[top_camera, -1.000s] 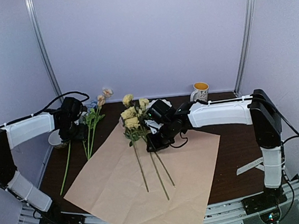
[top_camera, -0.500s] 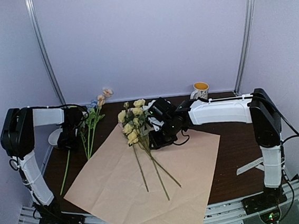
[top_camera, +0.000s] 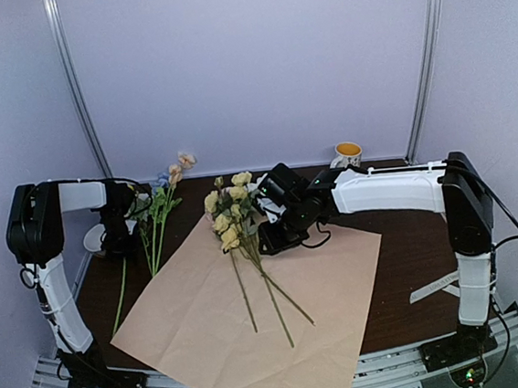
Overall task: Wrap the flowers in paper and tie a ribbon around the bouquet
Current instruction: Pick up the fake flower from the corner of the board, then pass from the left arm to the right
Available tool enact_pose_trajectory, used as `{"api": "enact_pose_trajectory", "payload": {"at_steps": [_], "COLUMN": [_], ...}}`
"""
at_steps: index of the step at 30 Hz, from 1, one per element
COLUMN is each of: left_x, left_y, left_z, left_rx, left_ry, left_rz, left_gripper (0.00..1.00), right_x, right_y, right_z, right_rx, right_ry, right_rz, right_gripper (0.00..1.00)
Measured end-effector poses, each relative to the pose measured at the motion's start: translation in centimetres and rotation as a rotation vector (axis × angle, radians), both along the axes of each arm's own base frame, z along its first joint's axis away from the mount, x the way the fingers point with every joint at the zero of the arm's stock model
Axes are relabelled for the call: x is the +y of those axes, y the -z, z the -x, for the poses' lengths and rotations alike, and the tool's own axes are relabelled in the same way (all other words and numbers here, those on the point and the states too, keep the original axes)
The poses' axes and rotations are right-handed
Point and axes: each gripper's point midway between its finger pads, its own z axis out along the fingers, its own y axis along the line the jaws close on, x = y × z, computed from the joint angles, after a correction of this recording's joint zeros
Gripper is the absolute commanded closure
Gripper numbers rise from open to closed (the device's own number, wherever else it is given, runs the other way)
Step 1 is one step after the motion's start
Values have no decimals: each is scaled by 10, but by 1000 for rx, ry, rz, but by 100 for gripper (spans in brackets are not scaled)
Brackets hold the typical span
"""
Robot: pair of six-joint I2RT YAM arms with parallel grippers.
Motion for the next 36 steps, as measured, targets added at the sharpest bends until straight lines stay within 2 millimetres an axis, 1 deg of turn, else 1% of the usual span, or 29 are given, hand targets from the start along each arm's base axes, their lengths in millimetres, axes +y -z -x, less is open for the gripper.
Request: {"api": "enact_pose_trajectory", "payload": {"at_steps": [1,6,9,19,22,24,26,29,31,33,34,36], "left_x": [-3,-15,-18,-18,-15,-11,-8,-6,-11,-24,-34,-61], "left_y": [1,3,3,1,-7,-23,-49,-99,-138,-175,-192,-226], "left_z": [0,0,0,-3,-10,-18,-26,-35,-38,-36,-34,-25], "left_rx": [7,18,20,7,-38,-107,-210,-399,-550,-686,-755,-889], "left_ry": [5,23,25,9,-7,-18,-29,-32,-18,21,49,125], "left_rz": [18,91,110,110,92,74,59,51,68,106,136,225], "left_gripper": [71,85,100,100,100,100,100,100,100,100,100,100], "right_x": [0,-2,-3,-7,-7,-7,-7,-7,-7,-6,-5,-3], "right_y": [-1,-9,-11,-8,-8,-8,-9,-13,-19,-28,-35,-49], "right_z": [0,-1,-2,0,0,0,0,0,0,1,2,5], "right_rx": [-4,-26,-32,-28,-28,-28,-29,-33,-43,-57,-68,-88], "right_ry": [-2,-2,-2,-7,-7,-7,-7,-7,-8,-15,-22,-40], "right_rz": [1,0,0,22,23,23,22,15,2,-21,-40,-86], "right_gripper": [63,63,63,63,63,63,63,63,63,63,63,63]}}
